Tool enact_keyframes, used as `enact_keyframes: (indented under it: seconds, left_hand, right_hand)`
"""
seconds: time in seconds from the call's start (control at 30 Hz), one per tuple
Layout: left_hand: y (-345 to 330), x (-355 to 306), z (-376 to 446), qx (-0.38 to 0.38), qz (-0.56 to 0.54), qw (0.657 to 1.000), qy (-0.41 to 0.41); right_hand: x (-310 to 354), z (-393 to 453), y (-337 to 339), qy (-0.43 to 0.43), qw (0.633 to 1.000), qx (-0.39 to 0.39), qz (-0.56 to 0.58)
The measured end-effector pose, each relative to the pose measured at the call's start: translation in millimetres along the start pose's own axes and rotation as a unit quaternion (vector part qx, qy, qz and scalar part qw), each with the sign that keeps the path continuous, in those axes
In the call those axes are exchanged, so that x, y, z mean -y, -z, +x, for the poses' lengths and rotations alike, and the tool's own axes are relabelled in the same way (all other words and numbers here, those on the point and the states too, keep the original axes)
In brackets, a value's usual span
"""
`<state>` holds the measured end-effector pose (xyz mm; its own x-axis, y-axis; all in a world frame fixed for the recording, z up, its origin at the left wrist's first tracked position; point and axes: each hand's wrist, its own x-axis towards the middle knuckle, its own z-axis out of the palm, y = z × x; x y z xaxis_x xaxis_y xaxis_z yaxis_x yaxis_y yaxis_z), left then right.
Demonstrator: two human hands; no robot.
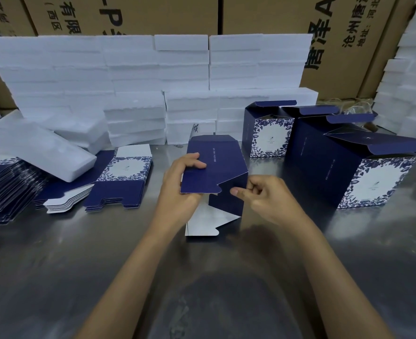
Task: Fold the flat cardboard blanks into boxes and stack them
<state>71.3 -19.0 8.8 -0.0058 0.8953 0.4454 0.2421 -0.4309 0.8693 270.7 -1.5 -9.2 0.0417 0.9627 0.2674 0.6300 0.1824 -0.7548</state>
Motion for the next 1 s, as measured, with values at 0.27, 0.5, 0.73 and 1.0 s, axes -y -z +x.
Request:
enact_keyframes:
  seconds: [0.27, 0.5, 0.73, 1.0]
  left_hand:
    - [0.1, -1.4, 1.1, 0.009, 0.004, 1.0, -0.001]
    - [-0.2, -0.4, 1.2, 0.023, 0.007, 1.0, 0.008]
    - [4.7, 5.2, 3.6, 0.109, 0.074, 0.991, -0.002]
    - [9.0, 3.1, 4.2, 0.114, 0.098, 0.989, 0.001]
  right_hand:
    - [10.0, -4.0, 5.5, 0.016, 0.997, -0.003, 0.076]
    - [20.6, -5.3, 27.8, -0.028, 0.971, -0.01, 0.237]
    - [34.9, -14.3, 4.3, 0.042, 0.985, 0.024, 0.165]
    - [33.4, -10.9, -5.1, 0.046, 0.98, -0.031, 0.193]
